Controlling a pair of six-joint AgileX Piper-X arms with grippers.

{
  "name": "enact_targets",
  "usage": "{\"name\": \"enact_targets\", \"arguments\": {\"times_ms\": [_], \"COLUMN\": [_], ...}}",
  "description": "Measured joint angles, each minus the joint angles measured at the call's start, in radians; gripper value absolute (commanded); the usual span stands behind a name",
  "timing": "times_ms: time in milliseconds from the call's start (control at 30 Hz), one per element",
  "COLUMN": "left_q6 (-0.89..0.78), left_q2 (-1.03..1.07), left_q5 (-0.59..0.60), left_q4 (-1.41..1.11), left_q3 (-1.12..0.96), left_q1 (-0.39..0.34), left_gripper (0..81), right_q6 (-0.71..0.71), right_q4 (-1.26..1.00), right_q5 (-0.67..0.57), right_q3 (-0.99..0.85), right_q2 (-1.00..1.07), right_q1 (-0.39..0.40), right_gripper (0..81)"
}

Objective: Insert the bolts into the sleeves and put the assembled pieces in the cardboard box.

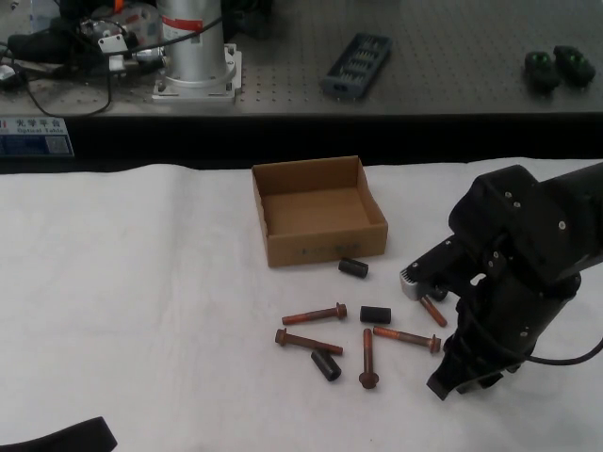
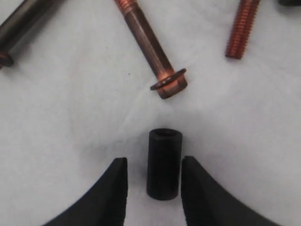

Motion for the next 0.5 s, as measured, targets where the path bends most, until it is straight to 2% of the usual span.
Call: {"name": "enact_targets", "arguments": {"times_ms": [367,433,500], "left_q6": [0.000,0.000,0.000], "left_q2": [0.000,0.000,0.000], "left_q5": [-0.013,-0.017,-0.017], "left_q4": [0.000,0.000,0.000], "left_q3": [0.000,0.000,0.000], "left_q1": [0.000,0.000,0.000], "left_gripper": [69.2,69.2,69.2], "right_q6": [-0.013,-0.013,-0.014], "right_q4": [-0.005,-0.002,0.000], "right_q5": [0.000,0.003,0.005], "right_q3": [-0.008,-0.012,-0.012], "right_q2": [0.050,0.052,0.052], "right_q1": [0.000,0.000,0.000], "right_gripper": [27.4,22.3,12.5]}}
